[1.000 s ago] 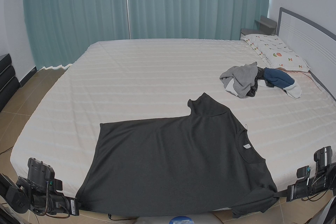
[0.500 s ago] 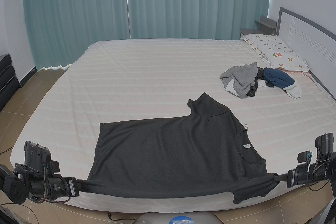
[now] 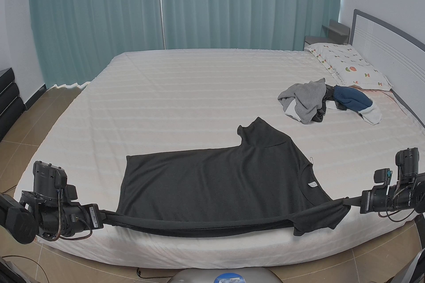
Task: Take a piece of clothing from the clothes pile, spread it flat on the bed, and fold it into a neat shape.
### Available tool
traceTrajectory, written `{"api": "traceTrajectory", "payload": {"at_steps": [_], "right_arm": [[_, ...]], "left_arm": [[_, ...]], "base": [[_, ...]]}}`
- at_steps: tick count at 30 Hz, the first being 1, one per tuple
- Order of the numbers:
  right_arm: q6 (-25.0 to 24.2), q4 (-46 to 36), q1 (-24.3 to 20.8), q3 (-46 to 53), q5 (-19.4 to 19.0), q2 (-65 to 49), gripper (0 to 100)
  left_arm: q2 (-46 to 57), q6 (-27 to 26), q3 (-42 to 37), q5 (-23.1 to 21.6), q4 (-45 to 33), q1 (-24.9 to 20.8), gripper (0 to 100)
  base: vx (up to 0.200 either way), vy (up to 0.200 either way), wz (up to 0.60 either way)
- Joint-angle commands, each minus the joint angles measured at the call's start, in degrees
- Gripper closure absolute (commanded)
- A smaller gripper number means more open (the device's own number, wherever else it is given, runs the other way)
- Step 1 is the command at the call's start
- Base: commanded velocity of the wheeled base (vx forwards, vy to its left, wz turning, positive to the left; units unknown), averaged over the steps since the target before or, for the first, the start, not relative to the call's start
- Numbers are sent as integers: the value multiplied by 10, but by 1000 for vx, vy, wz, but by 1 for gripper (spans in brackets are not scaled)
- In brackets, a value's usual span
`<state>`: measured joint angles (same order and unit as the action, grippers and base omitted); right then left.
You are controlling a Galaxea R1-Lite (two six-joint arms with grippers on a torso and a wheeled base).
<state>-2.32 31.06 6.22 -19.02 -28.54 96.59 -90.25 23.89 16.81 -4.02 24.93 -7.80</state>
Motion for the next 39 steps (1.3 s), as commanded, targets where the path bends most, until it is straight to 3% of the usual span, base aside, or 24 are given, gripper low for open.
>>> {"api": "traceTrajectory", "payload": {"at_steps": [1,8,17,26,39], "right_arm": [[-1,1,-6,-23,-1,35,100],[-44,0,-32,-66,1,69,100],[-45,1,-36,-111,21,107,100],[-45,0,-38,-112,20,108,100],[-66,0,-45,-158,26,159,100]], "left_arm": [[-35,1,28,1,-2,1,100],[-87,0,66,2,-3,3,100],[-130,-1,96,34,-2,16,100],[-133,-1,97,34,-3,23,100],[-220,1,160,33,-2,24,100]], "base": [[0,0,0],[0,0,0],[0,0,0],[0,0,0],[0,0,0]]}}
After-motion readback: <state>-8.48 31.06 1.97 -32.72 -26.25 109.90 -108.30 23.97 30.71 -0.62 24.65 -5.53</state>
